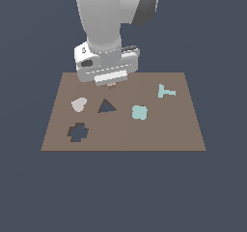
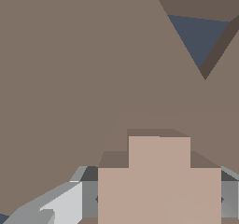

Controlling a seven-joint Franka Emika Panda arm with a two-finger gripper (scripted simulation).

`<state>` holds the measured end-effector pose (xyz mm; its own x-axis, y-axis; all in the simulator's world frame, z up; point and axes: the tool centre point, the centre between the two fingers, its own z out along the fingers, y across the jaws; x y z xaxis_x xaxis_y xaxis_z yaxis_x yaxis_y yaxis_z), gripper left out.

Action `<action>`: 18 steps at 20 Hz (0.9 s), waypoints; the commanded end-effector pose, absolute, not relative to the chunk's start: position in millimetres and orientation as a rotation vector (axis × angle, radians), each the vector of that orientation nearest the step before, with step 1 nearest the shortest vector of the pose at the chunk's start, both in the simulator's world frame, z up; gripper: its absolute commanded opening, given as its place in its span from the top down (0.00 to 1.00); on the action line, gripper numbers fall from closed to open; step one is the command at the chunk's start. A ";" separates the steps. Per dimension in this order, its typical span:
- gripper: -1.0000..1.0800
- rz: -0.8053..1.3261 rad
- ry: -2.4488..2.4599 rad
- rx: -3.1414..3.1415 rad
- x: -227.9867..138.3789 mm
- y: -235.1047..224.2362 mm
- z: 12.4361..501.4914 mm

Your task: Insert a designated object into the corresponding slot on a board.

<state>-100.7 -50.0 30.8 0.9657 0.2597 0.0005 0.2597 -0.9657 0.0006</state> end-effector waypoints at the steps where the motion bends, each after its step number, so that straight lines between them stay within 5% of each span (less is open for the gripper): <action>1: 1.00 0.000 0.413 3.114 -100.7 -49.3 29.9; 18: 1.00 0.001 0.234 3.133 -87.9 -42.2 31.4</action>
<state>-90.8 -43.8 31.1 0.9852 0.1712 -0.0002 0.1712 -0.9852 0.0003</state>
